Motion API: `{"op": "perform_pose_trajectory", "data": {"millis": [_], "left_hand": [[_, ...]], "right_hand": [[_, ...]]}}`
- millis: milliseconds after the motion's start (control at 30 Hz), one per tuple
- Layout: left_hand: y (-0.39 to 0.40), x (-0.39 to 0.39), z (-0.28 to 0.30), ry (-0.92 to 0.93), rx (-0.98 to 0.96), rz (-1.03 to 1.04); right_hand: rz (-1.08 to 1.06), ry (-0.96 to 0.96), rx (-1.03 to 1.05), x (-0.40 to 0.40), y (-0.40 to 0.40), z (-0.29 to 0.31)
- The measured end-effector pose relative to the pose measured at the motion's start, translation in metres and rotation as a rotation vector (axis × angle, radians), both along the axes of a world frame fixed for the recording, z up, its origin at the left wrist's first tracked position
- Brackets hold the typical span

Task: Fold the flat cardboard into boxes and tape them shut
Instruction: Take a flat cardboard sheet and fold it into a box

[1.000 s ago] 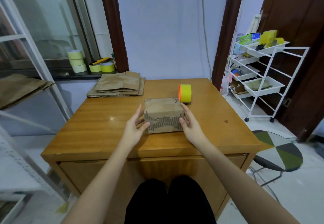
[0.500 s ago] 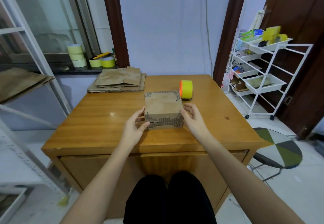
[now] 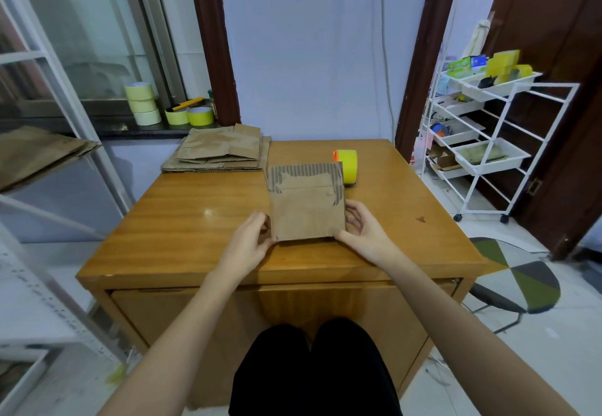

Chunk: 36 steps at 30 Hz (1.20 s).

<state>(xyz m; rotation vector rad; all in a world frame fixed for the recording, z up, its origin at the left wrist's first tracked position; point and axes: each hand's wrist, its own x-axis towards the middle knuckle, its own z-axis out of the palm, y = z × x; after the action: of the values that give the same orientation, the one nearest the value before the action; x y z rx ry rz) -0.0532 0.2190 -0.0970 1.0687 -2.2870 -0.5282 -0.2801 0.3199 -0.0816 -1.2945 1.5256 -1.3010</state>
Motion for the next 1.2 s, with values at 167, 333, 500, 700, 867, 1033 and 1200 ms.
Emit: {"op": "perform_pose_trajectory", "data": {"millis": [167, 333, 500, 700, 867, 1033, 1200], "left_hand": [[0.002, 0.005, -0.001, -0.185, -0.114, 0.002], [0.001, 0.009, 0.005, -0.25, -0.136, 0.017], [0.002, 0.001, 0.017, -0.187, -0.013, 0.131], [0.004, -0.008, 0.046, 0.381, 0.345, 0.209], [0.011, -0.019, 0.074, 0.546, 0.441, 0.129], [0.018, -0.031, 0.08, 0.505, 0.382, 0.14], [0.021, -0.029, 0.072, 0.534, 0.444, 0.078]], "right_hand": [[0.015, 0.106, 0.081, -0.002, 0.003, -0.008], [0.024, 0.181, 0.122, -0.004, 0.006, -0.006], [0.025, 0.186, 0.114, -0.004, 0.007, 0.005], [-0.13, 0.075, -0.067, 0.001, 0.0, 0.032], [-0.198, 0.077, -0.142, 0.009, -0.018, 0.061], [-0.175, 0.258, -0.081, 0.018, -0.026, 0.066], [-0.117, 0.217, -0.069, 0.019, -0.018, 0.058]]}}
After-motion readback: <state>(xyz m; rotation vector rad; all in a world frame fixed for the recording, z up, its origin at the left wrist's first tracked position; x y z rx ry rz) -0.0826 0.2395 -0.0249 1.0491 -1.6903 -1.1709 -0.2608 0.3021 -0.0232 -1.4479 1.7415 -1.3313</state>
